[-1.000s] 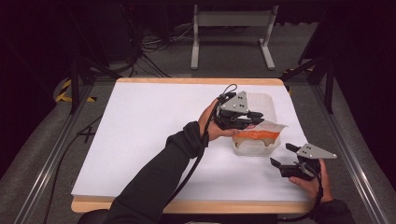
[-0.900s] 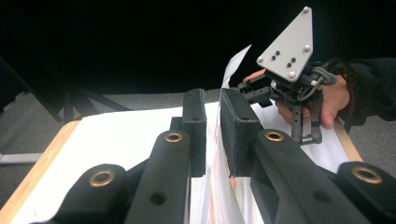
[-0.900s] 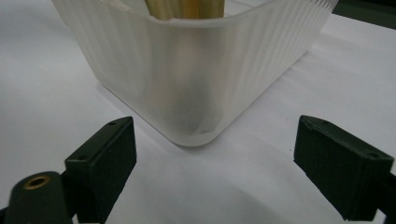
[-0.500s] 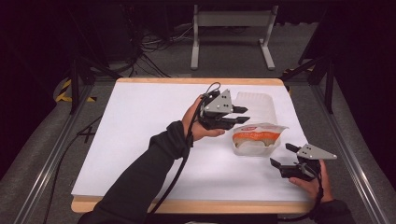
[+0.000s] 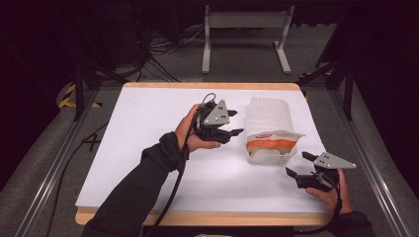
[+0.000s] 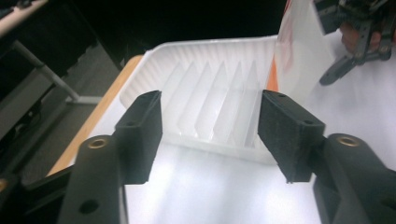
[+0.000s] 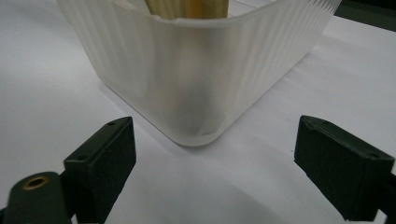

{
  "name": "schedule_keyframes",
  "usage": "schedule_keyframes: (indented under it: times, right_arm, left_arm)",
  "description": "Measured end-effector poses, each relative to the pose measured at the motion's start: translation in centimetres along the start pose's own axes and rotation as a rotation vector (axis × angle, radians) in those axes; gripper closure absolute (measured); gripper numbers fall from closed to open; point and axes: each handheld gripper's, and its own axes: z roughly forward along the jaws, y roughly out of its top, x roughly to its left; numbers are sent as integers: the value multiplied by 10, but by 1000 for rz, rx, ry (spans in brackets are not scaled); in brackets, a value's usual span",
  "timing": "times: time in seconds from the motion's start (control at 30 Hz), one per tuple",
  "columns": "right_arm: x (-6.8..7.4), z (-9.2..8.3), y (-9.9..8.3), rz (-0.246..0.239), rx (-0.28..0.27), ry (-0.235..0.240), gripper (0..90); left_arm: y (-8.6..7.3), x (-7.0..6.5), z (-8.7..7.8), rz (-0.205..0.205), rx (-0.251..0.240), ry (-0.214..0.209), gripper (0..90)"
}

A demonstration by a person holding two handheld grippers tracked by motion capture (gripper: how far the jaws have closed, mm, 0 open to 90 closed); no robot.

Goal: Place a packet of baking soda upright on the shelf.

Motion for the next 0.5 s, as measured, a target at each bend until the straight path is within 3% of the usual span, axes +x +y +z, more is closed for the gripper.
schedule_keyframes:
  times: [0.17, 0.43, 0.5]
  right_arm:
    - [0, 0, 0, 0, -1, 0, 133]
    - [1, -1, 0, -4, -3, -4, 133]
    - [1, 0, 0, -12, -5, -6, 133]
  left_arm:
    - [-12, -1, 0, -2, 45, 64, 329]
    - [-41, -8, -1, -44, 94, 105, 194]
    - [-45, -8, -2, -43, 86, 106, 167]
